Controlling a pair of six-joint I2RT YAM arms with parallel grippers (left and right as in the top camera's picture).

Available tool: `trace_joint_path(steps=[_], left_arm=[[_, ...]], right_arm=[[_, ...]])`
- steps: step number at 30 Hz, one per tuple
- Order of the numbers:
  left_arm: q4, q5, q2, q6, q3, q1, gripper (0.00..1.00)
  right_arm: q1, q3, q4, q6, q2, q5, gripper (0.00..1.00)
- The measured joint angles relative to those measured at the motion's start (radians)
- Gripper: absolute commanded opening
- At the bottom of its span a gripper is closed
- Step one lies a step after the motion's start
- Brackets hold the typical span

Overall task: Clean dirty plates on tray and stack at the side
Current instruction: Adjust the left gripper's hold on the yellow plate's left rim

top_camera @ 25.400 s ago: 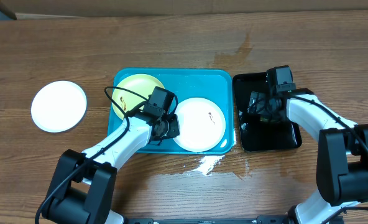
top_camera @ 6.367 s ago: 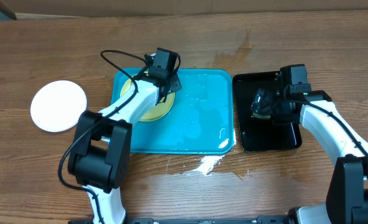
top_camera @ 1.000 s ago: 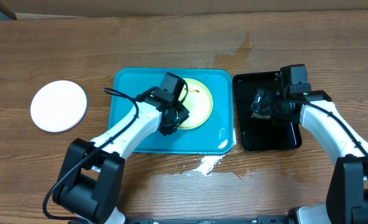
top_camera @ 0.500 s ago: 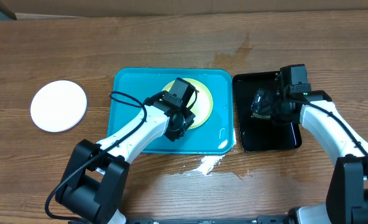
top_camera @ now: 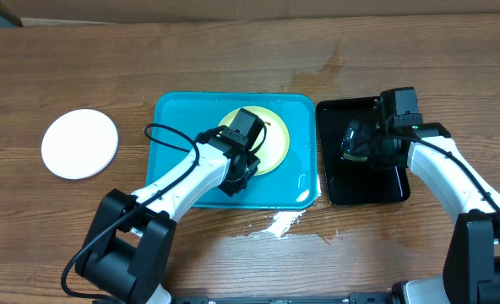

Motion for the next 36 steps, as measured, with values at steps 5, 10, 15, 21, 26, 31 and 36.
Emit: trace_joint_path(steps=[5,10,15,21,26,31,36], left_arm=[[0.027,-0.035,0.000,-0.008,-0.010,0.000,0.25],[0.048,-0.045,0.000,-0.010,-0.030,0.000,0.24],[0.050,-0.064,0.000,-0.011,-0.034,0.000,0.14],[0.051,-0.086,0.000,-0.004,-0.037,0.000,0.04],[0.051,-0.130,0.000,0.072,-0.037,-0.001,0.04],[0.056,-0.181,0.000,0.216,-0.037,-0.001,0.07],[0.089,-0.251,0.000,0.397,-0.037,-0.001,0.19]], right_arm=[[0.000,0.000,0.000,0.000,0.000,0.000,1.00],[0.000,0.000,0.000,0.000,0.000,0.000,1.00],[0.000,0.000,0.000,0.000,0.000,0.000,1.00],[0.000,0.000,0.000,0.000,0.000,0.000,1.00],[0.000,0.000,-0.001,0.000,0.000,0.000,1.00],[0.000,0.000,0.000,-0.001,0.000,0.000,1.00],[0.000,0.000,0.000,0.000,0.000,0.000,1.00]])
